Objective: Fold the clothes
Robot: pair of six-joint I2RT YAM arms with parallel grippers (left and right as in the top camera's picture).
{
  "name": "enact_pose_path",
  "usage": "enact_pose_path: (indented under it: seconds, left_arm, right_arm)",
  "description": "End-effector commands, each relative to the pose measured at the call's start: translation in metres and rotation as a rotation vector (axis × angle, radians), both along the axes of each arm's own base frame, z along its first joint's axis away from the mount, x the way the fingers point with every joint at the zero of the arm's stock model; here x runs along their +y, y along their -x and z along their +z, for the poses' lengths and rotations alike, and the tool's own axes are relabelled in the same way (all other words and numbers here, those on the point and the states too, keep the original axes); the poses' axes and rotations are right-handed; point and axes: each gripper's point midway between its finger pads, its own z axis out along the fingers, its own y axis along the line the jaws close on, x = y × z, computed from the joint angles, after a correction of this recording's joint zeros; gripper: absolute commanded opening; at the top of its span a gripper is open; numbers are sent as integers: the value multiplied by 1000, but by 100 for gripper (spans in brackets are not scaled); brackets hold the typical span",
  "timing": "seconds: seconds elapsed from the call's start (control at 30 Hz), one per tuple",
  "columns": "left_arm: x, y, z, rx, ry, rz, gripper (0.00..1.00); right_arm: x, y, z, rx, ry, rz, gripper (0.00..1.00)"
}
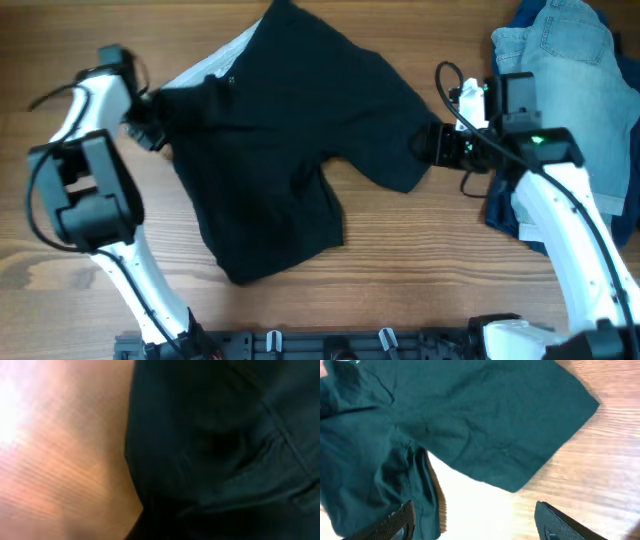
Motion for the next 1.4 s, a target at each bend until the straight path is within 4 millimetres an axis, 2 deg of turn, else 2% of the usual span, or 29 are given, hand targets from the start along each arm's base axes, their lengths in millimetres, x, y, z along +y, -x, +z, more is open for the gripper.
enact_pose_path:
  seconds: [0.0, 0.13, 0.2, 0.3, 0.37, 0.4, 0.53, 0.67, 0.7, 0.77, 0.83, 0.87, 0.93, 0.97, 1.0, 1.07, 1.13, 1.23, 1.3, 1.37]
  left_arm:
    - [-10, 32, -24, 83, 231, 8, 4]
    - [3, 35, -17, 45, 223, -38, 6]
    - [6, 35, -14, 31, 196, -74, 36]
    - [14, 33, -5, 22, 113, -94, 74]
    - [19, 31, 7, 0, 66, -100, 93]
    - [23, 28, 16, -21, 38, -101, 96]
    - [40, 22, 67, -123, -92, -100, 98]
    - [43, 19, 122, -248, -165, -96, 98]
    - [42, 19, 135, -278, -177, -97, 98]
    - [40, 21, 160, -337, -201, -99, 98]
    - [37, 22, 174, -370, -214, -103, 98]
    - [36, 23, 179, -382, -218, -104, 98]
    - [32, 23, 187, -401, -227, -113, 97]
    - [30, 23, 189, -405, -230, -117, 97]
    - [28, 23, 189, -406, -231, -123, 97]
    - [21, 21, 188, -404, -236, -151, 96]
    - [14, 20, 187, -398, -258, -172, 97]
    - [3, 17, 188, -405, -258, -200, 96]
    - [-1, 16, 188, -406, -255, -204, 96]
    - [-2, 16, 188, -405, -253, -205, 96]
  right_arm:
    - [11, -15, -26, 38, 6, 14, 78]
    - [6, -46, -49, 0, 58, -6, 79]
    - [4, -65, -60, -55, 97, 25, 84]
    - [4, -85, -74, -99, 116, 28, 87]
    - [3, -94, -83, -109, 124, 19, 87]
    - [1, -97, -88, -108, 135, 12, 86]
    - [-17, -106, -113, -100, 251, -18, 86]
    - [-22, -114, -138, -92, 292, -10, 82]
    - [-22, -115, -144, -86, 296, -10, 79]
    - [-22, -115, -158, -67, 294, -18, 57]
    - [-24, -115, -168, -49, 295, -33, 45]
    - [-24, -114, -172, -43, 296, -33, 40]
    - [-25, -115, -182, -28, 295, -55, 22]
    - [-27, -116, -185, -26, 302, -73, 8]
    - [-33, -118, -187, -27, 318, -112, 4]
    - [-48, -129, -187, -65, 367, -220, 4]
    - [-54, -142, -181, -123, 383, -262, 4]
    - [-67, -171, -176, -238, 353, -321, 4]
    - [-82, -182, -184, -272, 344, -362, 4]
    - [-102, -186, -203, -256, 344, -411, 4]
